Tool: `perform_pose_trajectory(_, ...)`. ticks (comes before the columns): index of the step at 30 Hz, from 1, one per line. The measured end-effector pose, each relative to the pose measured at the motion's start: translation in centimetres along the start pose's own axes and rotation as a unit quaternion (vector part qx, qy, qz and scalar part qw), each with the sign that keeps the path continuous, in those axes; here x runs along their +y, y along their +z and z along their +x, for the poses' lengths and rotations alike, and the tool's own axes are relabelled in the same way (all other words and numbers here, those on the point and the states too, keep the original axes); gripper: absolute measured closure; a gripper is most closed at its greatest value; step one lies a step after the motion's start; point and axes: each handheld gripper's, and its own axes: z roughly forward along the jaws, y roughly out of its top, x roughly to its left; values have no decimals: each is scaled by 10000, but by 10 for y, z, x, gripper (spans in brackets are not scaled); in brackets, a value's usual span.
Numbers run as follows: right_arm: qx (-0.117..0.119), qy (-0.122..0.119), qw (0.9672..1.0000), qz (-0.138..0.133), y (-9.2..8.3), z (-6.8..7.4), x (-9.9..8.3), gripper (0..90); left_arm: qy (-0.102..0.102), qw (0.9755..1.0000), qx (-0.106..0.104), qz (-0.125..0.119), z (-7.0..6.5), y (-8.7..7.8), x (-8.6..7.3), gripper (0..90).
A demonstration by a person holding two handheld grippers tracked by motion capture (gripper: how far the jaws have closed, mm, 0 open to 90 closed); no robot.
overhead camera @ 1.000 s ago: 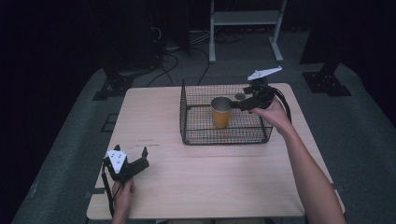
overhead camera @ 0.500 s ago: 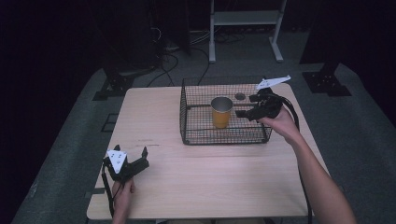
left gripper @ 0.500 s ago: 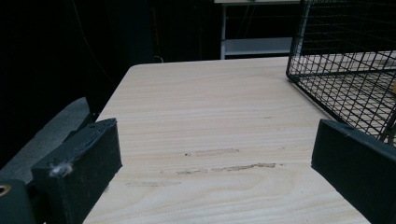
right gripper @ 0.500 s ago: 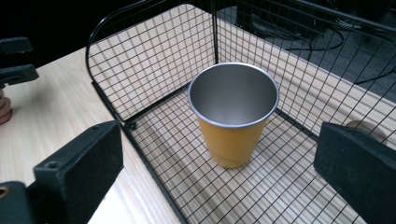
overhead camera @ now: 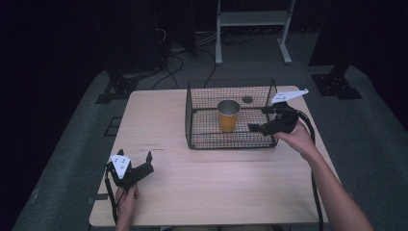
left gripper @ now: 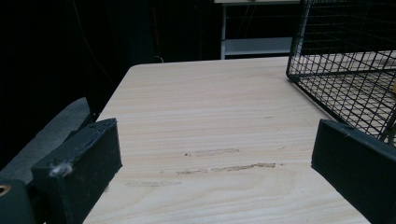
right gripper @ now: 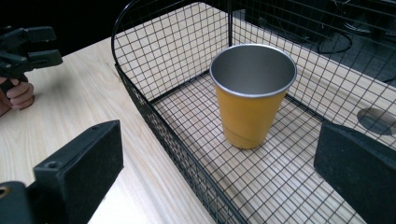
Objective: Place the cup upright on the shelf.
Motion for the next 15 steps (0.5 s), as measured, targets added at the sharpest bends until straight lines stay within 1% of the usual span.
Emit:
perform_pose_trajectory(7, 58, 25, 10000, -76, -8, 5, -15, 10, -6, 10000, 4, -2, 0, 0, 0, 8)
perform_pose_trajectory(13, 92, 38, 9999, -77, -12, 8, -22, 10, 1, 10000, 6, -2, 0, 0, 0, 8)
perform_pose_trajectory(15, 93, 29, 9999, -76, -13, 10, -28, 10, 1, 10000, 5, -2, 0, 0, 0, 8)
